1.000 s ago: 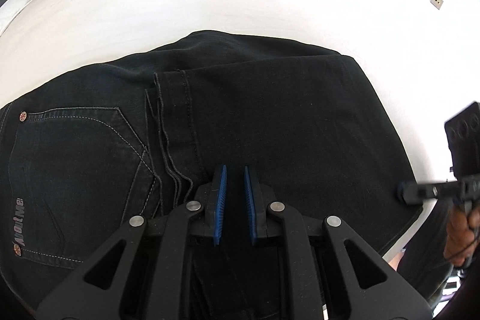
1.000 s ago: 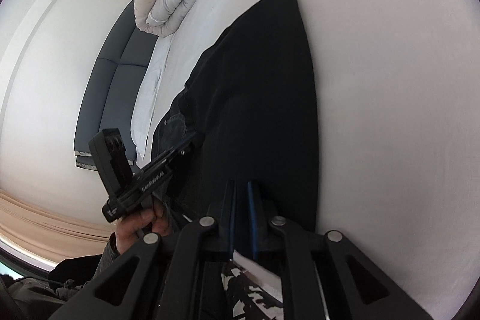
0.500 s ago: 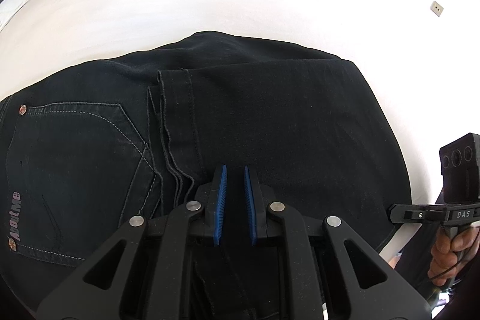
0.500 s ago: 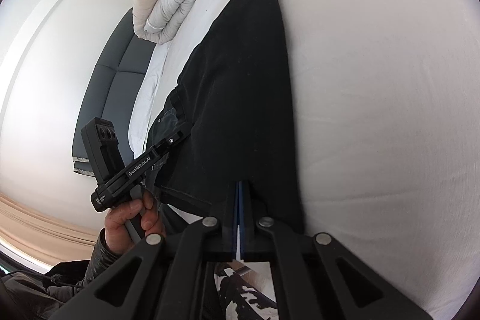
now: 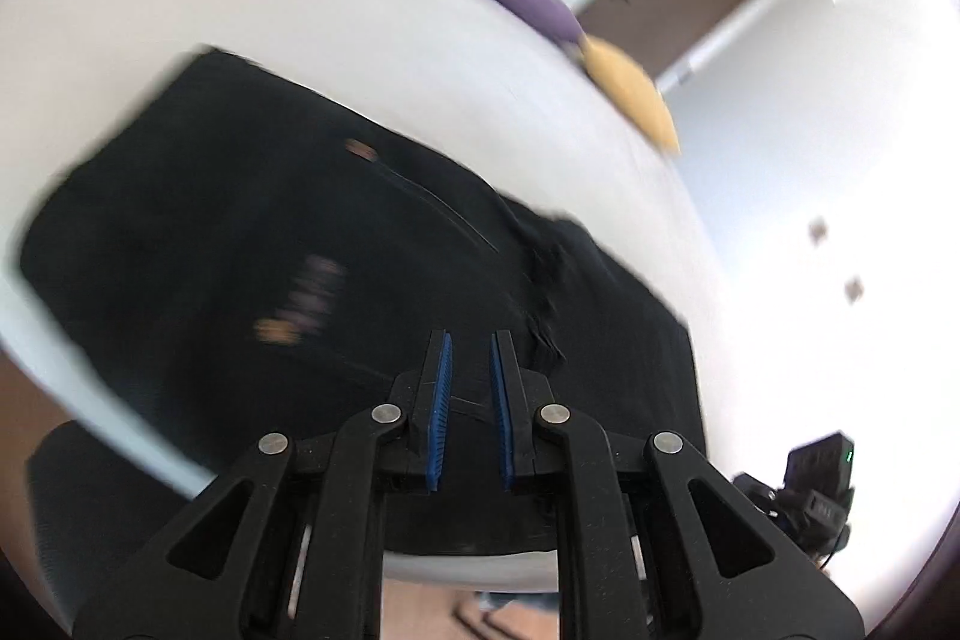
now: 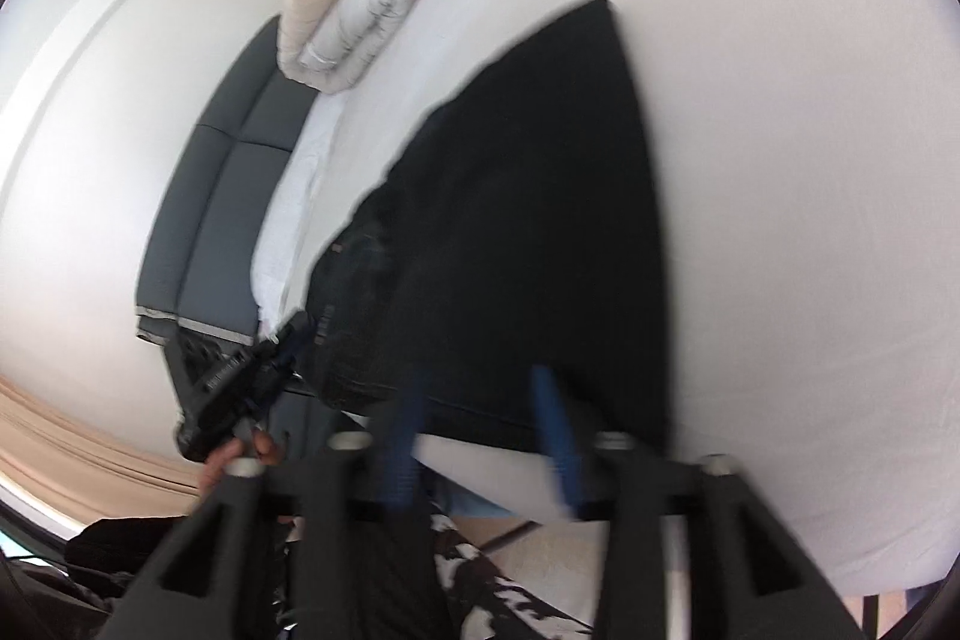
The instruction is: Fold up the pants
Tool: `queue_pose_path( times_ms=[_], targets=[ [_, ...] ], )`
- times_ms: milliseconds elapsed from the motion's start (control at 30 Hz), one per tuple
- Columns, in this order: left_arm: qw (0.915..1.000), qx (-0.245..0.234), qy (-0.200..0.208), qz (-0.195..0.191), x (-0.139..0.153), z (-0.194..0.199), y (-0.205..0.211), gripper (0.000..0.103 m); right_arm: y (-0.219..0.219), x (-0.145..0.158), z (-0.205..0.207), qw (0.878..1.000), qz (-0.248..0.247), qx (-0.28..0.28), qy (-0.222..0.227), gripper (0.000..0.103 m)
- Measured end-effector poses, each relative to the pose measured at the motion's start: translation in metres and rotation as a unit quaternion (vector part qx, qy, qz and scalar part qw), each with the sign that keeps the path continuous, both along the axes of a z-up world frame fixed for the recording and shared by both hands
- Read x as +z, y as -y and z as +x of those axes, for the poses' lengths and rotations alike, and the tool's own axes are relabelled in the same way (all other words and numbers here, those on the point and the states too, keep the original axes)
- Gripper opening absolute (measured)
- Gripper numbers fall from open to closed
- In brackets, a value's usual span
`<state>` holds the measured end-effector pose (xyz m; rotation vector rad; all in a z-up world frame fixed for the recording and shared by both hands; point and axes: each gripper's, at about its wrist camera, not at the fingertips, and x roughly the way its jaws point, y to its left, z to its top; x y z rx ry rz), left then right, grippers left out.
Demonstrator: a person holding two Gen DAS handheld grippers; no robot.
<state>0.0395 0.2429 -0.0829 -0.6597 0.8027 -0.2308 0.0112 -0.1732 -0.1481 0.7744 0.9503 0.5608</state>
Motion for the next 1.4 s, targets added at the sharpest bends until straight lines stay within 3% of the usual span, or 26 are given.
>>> queue_pose_path(
  times_ms=[133,200,400,500,567,600,667,700,733,1100,1333,1400],
  targets=[
    [0.9924,0.098,0.029,-0.068,0.001,-0.035,-0.067,0.012,-0.032,0.022,0.039,0.999,0.02,0.03,0.017,0.061],
    [0.9875,0.125,0.031,-0.09,-0.003,-0.044,-0.085,0.012,-0.049,0.025,0.063,0.998,0.036,0.046,0.02,0.061],
    [0.9749,0.161,0.014,-0.153,-0.027,-0.057,-0.116,0.012,-0.094,-0.005,0.133,0.996,0.044,0.062,-0.044,0.061],
    [0.9661,0.177,0.001,-0.188,-0.045,-0.064,-0.128,0.012,-0.107,-0.025,0.142,0.995,0.025,0.072,-0.07,0.057],
    [0.9588,0.189,-0.006,-0.212,-0.056,-0.068,-0.136,0.012,-0.11,-0.027,0.136,0.995,0.012,0.074,-0.063,0.053],
    [0.9558,0.193,-0.007,-0.221,-0.061,-0.073,-0.144,0.017,-0.11,-0.027,0.132,0.995,0.017,0.078,-0.067,0.053],
    [0.9496,0.205,-0.007,-0.237,-0.07,-0.075,-0.151,0.047,-0.111,-0.027,0.124,0.993,0.025,0.086,-0.075,0.053],
    [0.9454,0.214,-0.003,-0.245,-0.073,-0.077,-0.154,0.08,-0.111,-0.025,0.117,0.993,0.026,0.091,-0.074,0.053],
    [0.9406,0.228,0.004,-0.251,-0.074,-0.08,-0.156,0.089,-0.114,-0.025,0.112,0.993,0.025,0.094,-0.072,0.053],
    [0.9428,0.18,0.015,-0.28,-0.078,-0.06,-0.144,0.087,-0.115,-0.027,0.099,0.992,0.049,0.09,-0.07,0.053],
    [0.944,0.17,-0.014,-0.283,-0.094,-0.054,-0.131,0.069,-0.114,-0.026,0.098,0.992,0.053,0.09,-0.071,0.053],
    [0.9408,0.173,-0.017,-0.291,-0.096,-0.057,-0.131,0.068,-0.114,-0.026,0.098,0.992,0.053,0.089,-0.07,0.053]
  ],
)
